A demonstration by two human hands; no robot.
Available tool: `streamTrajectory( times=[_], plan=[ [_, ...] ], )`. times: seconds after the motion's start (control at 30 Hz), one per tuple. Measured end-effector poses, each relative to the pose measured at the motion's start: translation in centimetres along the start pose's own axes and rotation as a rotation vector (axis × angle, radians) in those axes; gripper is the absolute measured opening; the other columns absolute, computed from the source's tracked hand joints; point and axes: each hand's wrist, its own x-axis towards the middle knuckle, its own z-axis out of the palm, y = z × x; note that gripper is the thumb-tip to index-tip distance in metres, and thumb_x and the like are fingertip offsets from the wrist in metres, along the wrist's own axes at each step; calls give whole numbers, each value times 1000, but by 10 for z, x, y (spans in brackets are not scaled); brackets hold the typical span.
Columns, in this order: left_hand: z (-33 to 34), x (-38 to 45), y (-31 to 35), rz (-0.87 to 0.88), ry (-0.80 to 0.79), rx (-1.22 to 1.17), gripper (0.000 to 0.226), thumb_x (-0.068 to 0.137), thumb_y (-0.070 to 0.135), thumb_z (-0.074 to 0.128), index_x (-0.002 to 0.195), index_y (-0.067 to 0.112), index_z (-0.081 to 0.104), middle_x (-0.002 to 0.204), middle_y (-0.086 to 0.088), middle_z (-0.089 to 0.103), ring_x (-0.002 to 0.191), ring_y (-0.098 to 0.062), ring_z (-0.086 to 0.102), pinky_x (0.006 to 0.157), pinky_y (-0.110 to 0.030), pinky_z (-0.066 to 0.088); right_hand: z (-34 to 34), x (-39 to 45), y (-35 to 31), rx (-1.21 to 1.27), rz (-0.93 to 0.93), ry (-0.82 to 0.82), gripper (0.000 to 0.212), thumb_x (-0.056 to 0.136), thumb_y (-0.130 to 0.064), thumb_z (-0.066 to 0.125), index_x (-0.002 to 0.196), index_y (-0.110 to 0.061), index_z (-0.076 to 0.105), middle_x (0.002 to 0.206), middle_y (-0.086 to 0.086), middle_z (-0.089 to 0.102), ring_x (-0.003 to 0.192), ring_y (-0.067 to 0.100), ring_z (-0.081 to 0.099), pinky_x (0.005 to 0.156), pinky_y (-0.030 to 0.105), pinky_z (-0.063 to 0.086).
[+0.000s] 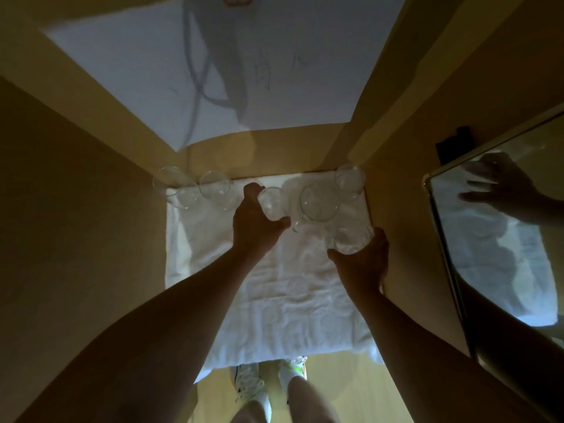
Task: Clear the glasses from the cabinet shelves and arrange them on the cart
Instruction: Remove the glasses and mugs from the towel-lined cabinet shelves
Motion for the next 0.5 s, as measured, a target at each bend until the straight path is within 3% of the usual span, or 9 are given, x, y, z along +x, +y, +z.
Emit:
streamTrajectory(
  times=[0.23, 0.4, 0.5],
  plan=[
    [-42, -42, 23, -28, 72, 4, 75, 63, 33, 91, 117, 17, 42, 121, 1, 64, 97, -23, 64, 82, -33, 50, -32, -35, -25, 107, -74, -43, 115, 55, -34, 98, 148, -7, 37, 142, 16, 48, 129, 33, 50, 97, 28, 37],
    [-74, -74, 45, -9, 107, -54, 67, 59, 40, 84, 107, 28, 38, 102, 12, 61, 88, -18, 61, 71, -28, 43, -63, -58, -51, 140, -190, -66, 112, 52, -34, 99, 145, -7, 43, 138, 15, 53, 126, 32, 53, 103, 45, 49],
    [-96, -94, 56, 30, 128, -74, 69, 60, 39, 86, 108, 28, 38, 106, 13, 61, 93, -20, 64, 75, -31, 48, -82, -76, -64, 158, -259, -81, 108, 51, -37, 97, 141, -11, 44, 135, 10, 54, 122, 28, 55, 99, 46, 51]
  ],
)
